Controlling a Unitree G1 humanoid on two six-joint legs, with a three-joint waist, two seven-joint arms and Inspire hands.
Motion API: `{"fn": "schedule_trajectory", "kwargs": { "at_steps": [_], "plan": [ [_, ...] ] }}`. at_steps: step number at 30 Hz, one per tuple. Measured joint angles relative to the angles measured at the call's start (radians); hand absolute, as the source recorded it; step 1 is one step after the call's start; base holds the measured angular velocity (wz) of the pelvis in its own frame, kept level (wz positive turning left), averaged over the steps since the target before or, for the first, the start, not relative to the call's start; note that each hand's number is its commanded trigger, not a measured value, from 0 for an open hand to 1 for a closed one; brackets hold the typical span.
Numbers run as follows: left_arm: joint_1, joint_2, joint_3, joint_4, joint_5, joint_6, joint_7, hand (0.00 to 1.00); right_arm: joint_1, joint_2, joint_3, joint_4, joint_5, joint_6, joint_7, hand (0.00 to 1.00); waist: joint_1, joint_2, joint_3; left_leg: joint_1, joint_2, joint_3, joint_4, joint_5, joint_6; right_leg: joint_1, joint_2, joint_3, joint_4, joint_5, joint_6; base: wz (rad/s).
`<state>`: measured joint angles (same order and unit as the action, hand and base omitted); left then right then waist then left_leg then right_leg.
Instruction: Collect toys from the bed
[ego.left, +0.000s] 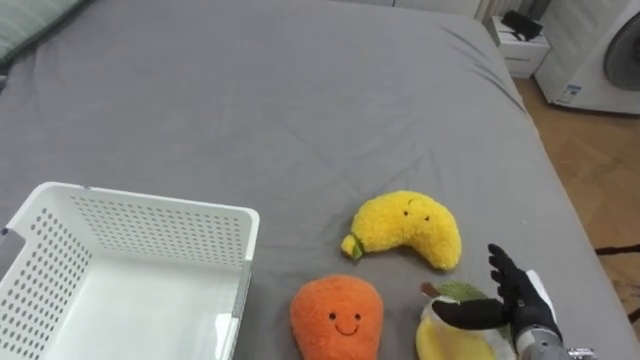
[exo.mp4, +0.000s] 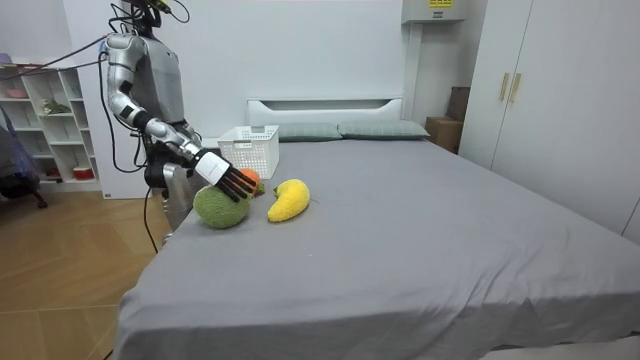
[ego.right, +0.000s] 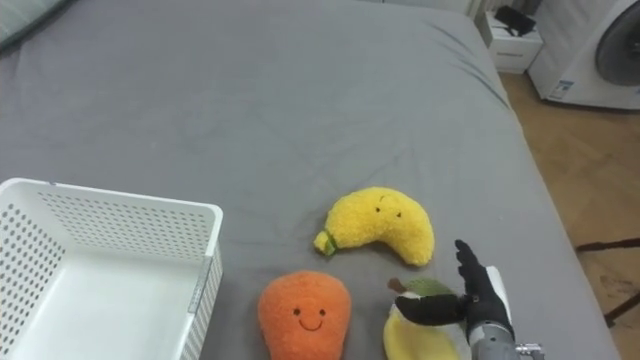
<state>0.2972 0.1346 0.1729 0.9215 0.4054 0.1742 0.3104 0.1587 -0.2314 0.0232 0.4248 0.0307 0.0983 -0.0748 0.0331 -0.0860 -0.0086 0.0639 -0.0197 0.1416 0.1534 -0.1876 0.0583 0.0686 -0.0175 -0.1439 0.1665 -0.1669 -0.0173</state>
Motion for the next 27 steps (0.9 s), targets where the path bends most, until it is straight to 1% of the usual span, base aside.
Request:
{"fn": "schedule_trajectory", "kwargs": {
  "at_steps": [3, 6, 9, 11, 12, 14, 18, 19, 20, 21, 22, 23, 24, 25, 27],
  "plan": [
    [-0.001, 0.001, 0.002, 0.000, 0.000, 0.003, 0.000, 0.00, 0.000, 0.000, 0.000, 0.015, 0.000, 0.006, 0.044, 0.00, -0.001, -0.006, 0.0017, -0.001, -0.001, -0.005, 0.004, 0.000, 0.000, 0.002, 0.000, -0.003, 0.000, 0.000, 0.000, 0.04],
    [-0.011, 0.003, 0.003, 0.000, 0.002, 0.011, 0.000, 0.00, -0.002, 0.000, -0.001, 0.044, -0.004, 0.012, 0.089, 0.00, 0.000, -0.017, 0.0059, -0.004, -0.001, -0.013, 0.011, 0.000, 0.000, 0.002, -0.001, -0.012, -0.003, 0.000, 0.000, 0.08],
    [-0.009, 0.002, 0.002, 0.000, 0.003, 0.020, -0.007, 0.00, -0.005, 0.000, -0.002, 0.106, -0.032, 0.012, 0.126, 0.00, 0.000, -0.023, 0.0061, -0.003, -0.002, -0.022, 0.014, -0.001, 0.000, 0.016, -0.001, -0.022, -0.017, 0.004, 0.000, 0.09],
    [-0.007, 0.002, 0.002, 0.000, 0.014, 0.021, -0.009, 0.00, -0.005, -0.002, -0.005, 0.139, -0.097, 0.012, 0.145, 0.00, 0.004, -0.023, 0.0060, -0.002, -0.002, -0.023, 0.014, -0.002, 0.000, 0.017, 0.000, -0.022, -0.016, 0.004, 0.000, 0.02],
    [-0.012, 0.004, 0.002, 0.000, 0.021, 0.021, -0.009, 0.00, -0.016, -0.005, -0.004, 0.177, -0.142, 0.004, 0.151, 0.00, 0.003, -0.024, 0.0052, 0.000, -0.002, -0.023, 0.014, -0.002, 0.000, 0.017, 0.000, -0.022, -0.016, 0.004, 0.000, 0.00],
    [-0.012, 0.007, 0.002, 0.000, 0.021, 0.021, -0.008, 0.00, -0.041, -0.012, -0.005, 0.255, -0.196, 0.001, 0.151, 0.00, 0.004, -0.027, 0.0034, 0.001, -0.002, -0.024, 0.015, -0.001, 0.000, 0.019, 0.002, -0.022, -0.017, 0.004, 0.000, 0.00],
    [-0.012, 0.012, 0.002, 0.000, 0.021, 0.021, -0.008, 0.00, -0.057, -0.019, -0.006, 0.325, -0.227, 0.000, 0.147, 0.00, 0.005, -0.032, -0.0001, 0.002, -0.002, -0.025, 0.016, -0.001, 0.000, 0.020, 0.003, -0.022, -0.017, 0.004, -0.001, 0.00],
    [-0.011, 0.013, 0.002, 0.000, 0.021, 0.021, -0.008, 0.00, -0.061, -0.021, -0.006, 0.343, -0.233, -0.001, 0.145, 0.00, 0.005, -0.033, 0.0001, 0.001, -0.002, -0.026, 0.015, -0.001, 0.000, 0.023, 0.004, -0.023, -0.016, 0.004, -0.001, 0.00],
    [-0.011, 0.013, 0.002, 0.001, 0.021, 0.021, -0.008, 0.00, -0.061, -0.021, -0.006, 0.349, -0.233, 0.000, 0.142, 0.07, 0.006, -0.033, 0.0001, 0.001, -0.002, -0.026, 0.014, -0.001, 0.000, 0.025, 0.004, -0.023, -0.016, 0.004, -0.001, 0.00],
    [-0.011, 0.014, 0.002, 0.002, 0.021, 0.021, -0.008, 0.00, -0.061, -0.021, -0.007, 0.358, -0.233, 0.002, 0.142, 0.24, 0.006, -0.034, 0.0006, 0.002, -0.002, -0.029, 0.013, -0.002, 0.000, 0.032, 0.004, -0.024, -0.016, 0.004, -0.001, 0.05],
    [-0.014, 0.014, 0.002, 0.002, 0.021, 0.021, -0.008, 0.00, -0.060, -0.021, -0.007, 0.368, -0.233, 0.003, 0.142, 0.51, 0.006, -0.035, 0.0010, 0.003, -0.003, -0.031, 0.013, -0.002, 0.000, 0.034, 0.004, -0.023, -0.016, 0.004, -0.001, 0.05],
    [-0.014, 0.014, 0.003, 0.002, 0.021, 0.020, -0.008, 0.00, -0.061, -0.021, -0.007, 0.375, -0.233, 0.002, 0.141, 0.68, 0.005, -0.035, 0.0012, 0.004, -0.003, -0.032, 0.013, -0.002, 0.000, 0.034, 0.004, -0.023, -0.016, 0.004, -0.001, 0.03],
    [-0.014, 0.014, 0.003, 0.002, 0.021, 0.020, -0.008, 0.00, -0.061, -0.021, -0.007, 0.384, -0.233, 0.002, 0.141, 0.90, 0.007, -0.036, 0.0017, 0.008, -0.003, -0.032, 0.013, -0.002, 0.000, 0.034, 0.003, -0.023, -0.016, 0.004, -0.001, 0.00],
    [-0.013, 0.014, 0.003, 0.002, 0.021, 0.020, -0.008, 0.00, -0.061, -0.021, -0.007, 0.387, -0.233, 0.004, 0.140, 1.00, 0.009, -0.036, 0.0018, 0.011, -0.003, -0.032, 0.012, -0.002, -0.001, 0.037, 0.003, -0.022, -0.016, 0.004, -0.001, 0.00],
    [-0.014, 0.014, 0.009, 0.002, 0.021, 0.015, -0.008, 0.00, -0.061, -0.024, -0.009, 0.391, -0.233, 0.003, 0.139, 1.00, 0.018, -0.037, 0.0024, 0.013, -0.003, -0.032, 0.013, -0.003, -0.001, 0.038, 0.002, -0.020, -0.016, 0.004, -0.001, -0.04]
  ]
}}
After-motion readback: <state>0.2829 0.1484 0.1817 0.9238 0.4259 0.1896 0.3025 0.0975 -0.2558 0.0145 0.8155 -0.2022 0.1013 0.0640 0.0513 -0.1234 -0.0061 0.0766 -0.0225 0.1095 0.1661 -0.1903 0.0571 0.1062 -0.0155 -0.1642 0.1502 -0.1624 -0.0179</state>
